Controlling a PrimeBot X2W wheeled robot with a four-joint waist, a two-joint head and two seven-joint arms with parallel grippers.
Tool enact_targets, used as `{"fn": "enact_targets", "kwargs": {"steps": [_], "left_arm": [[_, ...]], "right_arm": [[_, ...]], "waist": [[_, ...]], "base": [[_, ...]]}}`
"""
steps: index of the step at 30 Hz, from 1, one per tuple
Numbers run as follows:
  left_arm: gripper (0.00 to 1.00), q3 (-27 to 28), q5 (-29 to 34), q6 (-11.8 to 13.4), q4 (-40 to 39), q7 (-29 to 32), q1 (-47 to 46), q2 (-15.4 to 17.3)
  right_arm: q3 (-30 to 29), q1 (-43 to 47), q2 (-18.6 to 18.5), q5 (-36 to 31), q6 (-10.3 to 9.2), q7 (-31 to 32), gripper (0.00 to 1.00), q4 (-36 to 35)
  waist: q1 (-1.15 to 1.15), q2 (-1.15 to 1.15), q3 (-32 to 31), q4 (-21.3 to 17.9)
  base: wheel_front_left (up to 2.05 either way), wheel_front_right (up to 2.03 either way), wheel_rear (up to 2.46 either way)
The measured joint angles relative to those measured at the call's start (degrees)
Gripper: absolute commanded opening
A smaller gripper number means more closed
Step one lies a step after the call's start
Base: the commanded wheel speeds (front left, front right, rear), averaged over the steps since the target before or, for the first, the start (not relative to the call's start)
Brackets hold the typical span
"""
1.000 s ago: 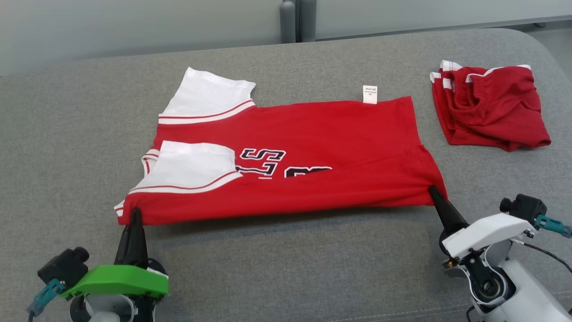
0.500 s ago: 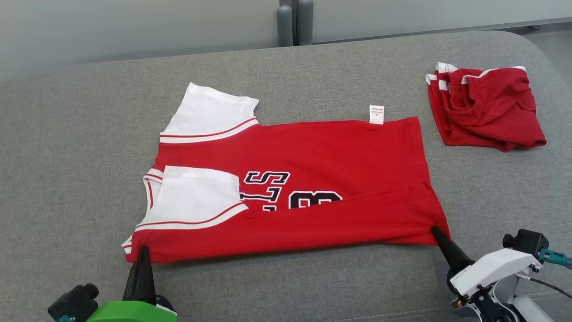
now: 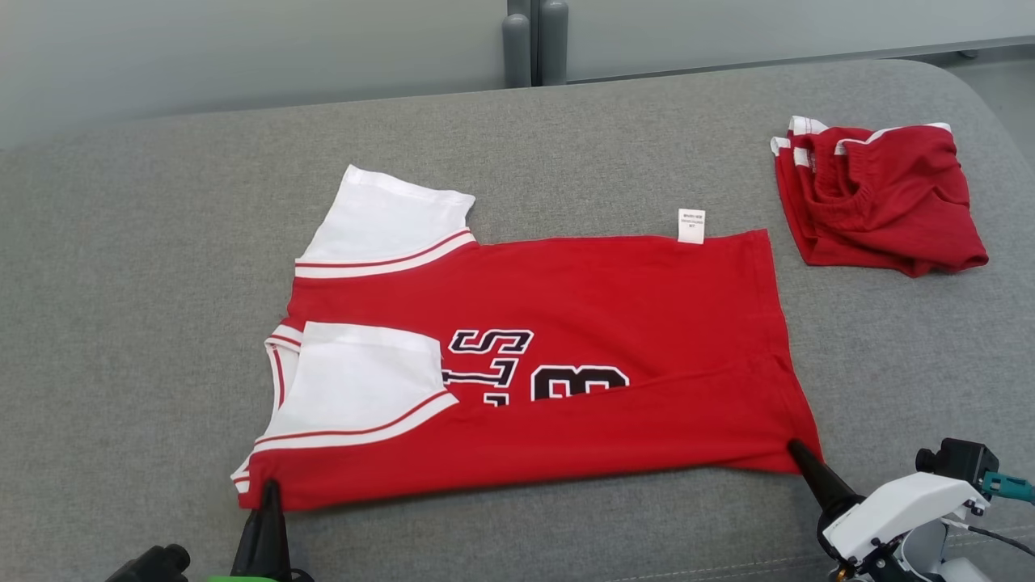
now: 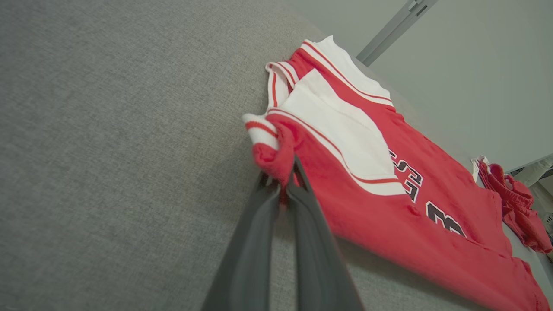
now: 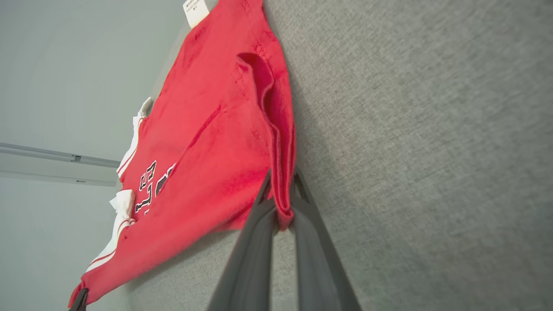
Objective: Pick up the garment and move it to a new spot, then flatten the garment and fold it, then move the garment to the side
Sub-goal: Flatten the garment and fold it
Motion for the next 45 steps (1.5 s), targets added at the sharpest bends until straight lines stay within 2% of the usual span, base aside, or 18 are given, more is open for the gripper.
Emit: {"fn": "enact_targets", "kwargs": {"steps": [6, 9, 10, 11, 12, 13, 14, 24, 32, 40, 45], "left_arm": [[0.00, -0.07, 0.03, 0.65, -0.23, 1.60, 1.10, 0.21], [0.00, -0.33, 0.52, 1.12, 0.32, 2.47, 1.21, 0.53], [0.36, -0.32, 0.71, 1.19, 0.41, 2.49, 1.28, 0.63], [0.60, -0.31, 0.85, 1.20, 0.41, 2.52, 1.33, 0.69], [0.76, -0.30, 1.07, 1.24, 0.40, 2.65, 1.33, 0.71], [0.91, -0.29, 1.11, 1.35, 0.38, 2.97, 1.34, 0.71], [1.00, -0.27, 1.12, 1.36, 0.36, 2.97, 1.34, 0.71], [1.00, 1.87, 1.18, 1.93, -0.03, 3.70, 2.00, 1.16], [1.00, 3.01, 5.86, 2.40, -3.26, 3.46, 0.98, 5.52], [1.00, -1.89, 12.15, 2.35, -6.39, 6.93, -12.38, 9.71], [1.00, -5.30, 13.95, 1.26, -5.77, 11.39, -22.10, 10.12]], "right_arm": [[0.11, 0.02, -0.24, 0.00, -0.27, 0.26, 0.00, -0.88], [0.14, 0.02, -0.24, -0.04, -0.89, 0.25, 0.44, -0.92], [0.21, 0.03, -0.25, -0.13, -1.07, 0.25, 0.59, -0.91], [0.22, 0.04, -0.25, -0.13, -1.13, 0.25, 0.89, -0.91], [0.22, 0.07, -0.25, -0.13, -1.14, 0.25, 1.00, -0.91], [0.21, 0.09, -0.25, -0.15, -1.42, 0.23, 1.00, -0.90], [0.18, 0.18, -0.25, -0.19, -1.58, 0.13, 1.00, -0.90], [-0.29, 2.12, -1.46, -0.76, -2.99, -0.62, 1.00, -0.70], [-2.14, 0.87, -4.74, -3.53, -3.59, -2.61, 1.00, -3.34], [-1.46, -7.44, -9.02, -8.48, -3.60, -1.52, 1.00, -8.00], [0.25, -12.35, -10.03, -10.53, -3.67, 0.67, 1.00, -10.60]], "waist": [[0.00, 0.00, -0.28, -0.26], [0.00, 0.00, -0.45, -0.44], [0.00, 0.00, -0.49, -0.50], [0.00, 0.00, -0.53, -0.56], [0.00, 0.00, -0.55, -0.61], [0.00, 0.00, -0.57, -0.67], [0.00, 0.00, -0.56, -0.73], [0.00, 0.00, -0.03, -1.35], [0.00, 0.00, 0.85, -1.92], [0.00, 0.00, 2.43, -2.68], [0.00, 0.00, 4.30, -3.25]], "base": [[0.00, 0.00, 0.00], [0.00, 0.00, 0.00], [0.00, 0.00, 0.00], [0.00, 0.00, 0.00], [0.00, 0.00, 0.00], [0.00, 0.00, 0.00], [0.00, 0.00, 0.00], [0.00, 0.00, 0.00], [0.00, 0.00, 0.00], [0.00, 0.00, 0.00], [0.00, 0.00, 0.00]]}}
